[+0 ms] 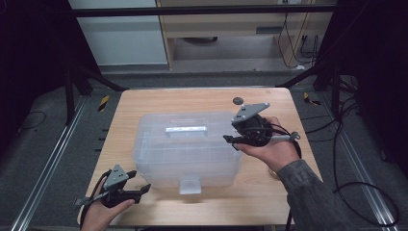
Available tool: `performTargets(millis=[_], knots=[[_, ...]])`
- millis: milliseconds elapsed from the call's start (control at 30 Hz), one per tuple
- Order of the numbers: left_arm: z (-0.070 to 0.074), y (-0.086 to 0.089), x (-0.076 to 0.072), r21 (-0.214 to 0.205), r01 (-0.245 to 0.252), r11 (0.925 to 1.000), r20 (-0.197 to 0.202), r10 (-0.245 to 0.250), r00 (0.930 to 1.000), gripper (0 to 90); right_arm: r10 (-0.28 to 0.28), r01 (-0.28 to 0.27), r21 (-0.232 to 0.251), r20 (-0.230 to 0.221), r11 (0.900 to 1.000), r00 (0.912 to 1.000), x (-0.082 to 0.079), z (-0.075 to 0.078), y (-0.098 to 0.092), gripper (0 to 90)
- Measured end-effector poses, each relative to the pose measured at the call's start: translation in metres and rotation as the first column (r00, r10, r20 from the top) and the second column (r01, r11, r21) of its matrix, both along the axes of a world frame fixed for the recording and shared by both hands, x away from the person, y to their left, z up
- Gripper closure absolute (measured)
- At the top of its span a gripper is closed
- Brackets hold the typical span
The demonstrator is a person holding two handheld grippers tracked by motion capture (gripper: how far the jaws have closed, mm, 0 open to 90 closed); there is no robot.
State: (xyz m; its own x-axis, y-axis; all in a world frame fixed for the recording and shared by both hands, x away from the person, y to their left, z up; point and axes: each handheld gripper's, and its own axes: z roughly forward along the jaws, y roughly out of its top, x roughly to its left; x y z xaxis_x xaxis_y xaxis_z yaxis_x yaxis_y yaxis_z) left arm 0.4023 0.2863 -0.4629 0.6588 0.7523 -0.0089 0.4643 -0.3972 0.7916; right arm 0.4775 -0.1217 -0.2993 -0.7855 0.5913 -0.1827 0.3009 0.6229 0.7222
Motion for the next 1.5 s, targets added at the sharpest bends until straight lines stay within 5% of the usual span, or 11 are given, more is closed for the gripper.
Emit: performTargets(millis=[767, 1500], knots=[[0.001, -0.001, 0.001, -0.001, 0.003, 1.0, 0.012, -0.003, 0.9999, 36.0, 0.103, -0.105, -0.062, -0.031, 0.9925, 0.9942, 0.023, -0.005, 0.055, 42.6], [0.001, -0.003, 0.003, 0.023, 0.018, 0.9996, 0.013, -0.019, 0.9997, 44.0, 0.156, -0.16, -0.121, -0.036, 0.9797, 0.987, 0.035, -0.01, 0.083, 69.5]])
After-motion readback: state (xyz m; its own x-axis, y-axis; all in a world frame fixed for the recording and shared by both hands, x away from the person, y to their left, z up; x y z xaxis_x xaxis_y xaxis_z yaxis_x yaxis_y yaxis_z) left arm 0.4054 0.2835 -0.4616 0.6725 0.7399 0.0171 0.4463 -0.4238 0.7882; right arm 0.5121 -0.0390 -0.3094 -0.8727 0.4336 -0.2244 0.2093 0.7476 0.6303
